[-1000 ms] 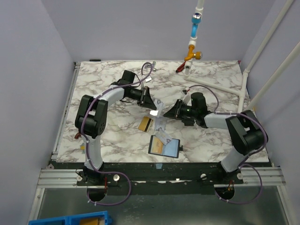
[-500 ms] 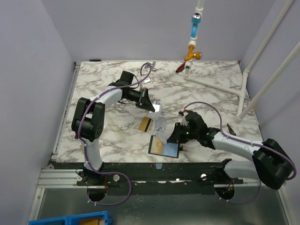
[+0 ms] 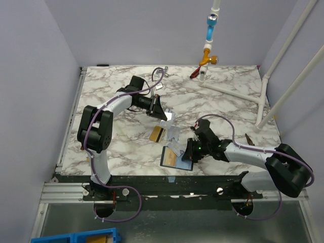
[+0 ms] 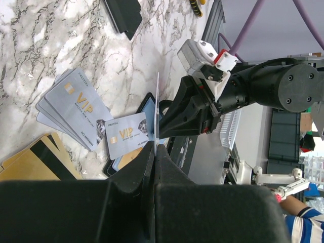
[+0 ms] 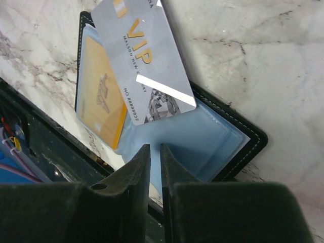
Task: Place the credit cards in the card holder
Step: Move the credit card to the center of the board.
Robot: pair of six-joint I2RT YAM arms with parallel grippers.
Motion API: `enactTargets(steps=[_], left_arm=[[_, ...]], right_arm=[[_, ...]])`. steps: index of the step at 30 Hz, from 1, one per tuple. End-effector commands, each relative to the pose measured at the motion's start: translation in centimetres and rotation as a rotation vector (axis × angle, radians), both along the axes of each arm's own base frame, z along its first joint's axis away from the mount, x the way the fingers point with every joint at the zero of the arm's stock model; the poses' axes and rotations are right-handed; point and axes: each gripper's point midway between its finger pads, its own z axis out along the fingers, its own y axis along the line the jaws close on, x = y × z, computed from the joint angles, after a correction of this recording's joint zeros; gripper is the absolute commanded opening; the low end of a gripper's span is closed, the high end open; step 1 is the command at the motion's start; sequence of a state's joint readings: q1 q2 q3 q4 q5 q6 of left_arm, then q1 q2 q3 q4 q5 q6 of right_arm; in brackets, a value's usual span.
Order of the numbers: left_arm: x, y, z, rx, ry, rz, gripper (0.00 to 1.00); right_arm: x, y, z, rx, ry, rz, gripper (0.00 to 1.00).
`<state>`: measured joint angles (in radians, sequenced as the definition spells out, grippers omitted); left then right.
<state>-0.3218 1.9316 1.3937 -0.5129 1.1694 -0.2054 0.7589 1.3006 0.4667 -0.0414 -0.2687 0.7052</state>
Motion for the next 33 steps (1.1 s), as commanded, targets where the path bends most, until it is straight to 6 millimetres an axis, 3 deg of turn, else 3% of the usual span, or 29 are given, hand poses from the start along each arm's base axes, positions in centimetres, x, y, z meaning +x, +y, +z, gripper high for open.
enactTargets(steps=[1, 8, 15, 21, 25, 28, 31, 33], left_arm=[[0.3, 0.1, 1.4, -0.011, -0.051, 0.002, 0.0], [0.1, 0.1, 1.5, -0.022, -0.034, -0.006, 0.0], [0.1, 0.4, 1.8, -0.038, -0.031, -0.006, 0.0], [-0.1, 0.8, 2.3, -0.057, -0.031, -0.007, 0.0], [-0.6, 0.9, 2.6, -0.078, -0.019, -0.019, 0.0], [-1.1, 0.9, 3.1, -0.097, -0.025, -0.028, 0.0], [-1.7, 0.9, 3.6, -0.12, -0.021, -0.042, 0.0], [-2.2, 0.8, 4.0, -0.145, -0.008, -0.057, 0.0]], right_arm=[[1.5, 0.4, 0.0, -0.032, -0.053, -0.013, 0.17], [3.9, 1.1, 0.7, -0.055, -0.107, -0.048, 0.2], [5.8, 2.0, -0.2, -0.093, -0.116, -0.065, 0.2], [8.7, 2.2, 0.3, -0.133, -0.186, -0.098, 0.18], [11.2, 2.0, 2.4, -0.088, -0.2, -0.131, 0.17], [12.6, 2.2, 5.6, -0.028, -0.245, -0.139, 0.17], [12.8, 2.4, 8.8, 0.04, -0.295, -0.134, 0.25], [12.3, 3.0, 10.8, 0.119, -0.31, -0.098, 0.36]])
